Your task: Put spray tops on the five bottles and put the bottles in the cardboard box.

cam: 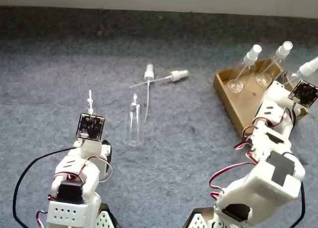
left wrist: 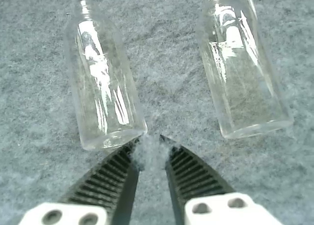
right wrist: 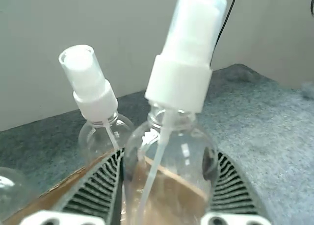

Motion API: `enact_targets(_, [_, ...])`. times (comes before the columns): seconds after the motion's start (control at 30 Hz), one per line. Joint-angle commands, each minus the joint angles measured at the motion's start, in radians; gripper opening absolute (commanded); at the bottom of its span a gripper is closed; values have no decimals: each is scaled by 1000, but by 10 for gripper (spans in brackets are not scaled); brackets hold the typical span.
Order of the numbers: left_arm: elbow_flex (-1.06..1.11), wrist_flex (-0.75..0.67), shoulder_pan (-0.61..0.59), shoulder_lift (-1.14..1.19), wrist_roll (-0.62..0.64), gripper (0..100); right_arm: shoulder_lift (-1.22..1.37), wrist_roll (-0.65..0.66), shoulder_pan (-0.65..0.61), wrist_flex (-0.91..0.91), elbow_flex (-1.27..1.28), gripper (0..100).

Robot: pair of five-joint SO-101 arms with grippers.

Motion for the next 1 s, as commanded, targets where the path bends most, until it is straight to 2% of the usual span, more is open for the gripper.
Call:
enact_targets(0.0, [19,-2,15,-7,-6,5,2,-8,10,-28,-79,131])
enact_targets(0.23, [19,-2,15,-7,-6,5,38,0,-5,-30,-97,132])
enact_targets(0.47, [19,-2,15,-7,-6,5,39,130,-24,-30,-93,132])
enact_targets(0.87, [19,-2,15,-7,-6,5,41,124,-39,-35,-91,132])
enact_targets(0.97, [19,-2,15,-7,-6,5,42,124,-50,-128,-90,132])
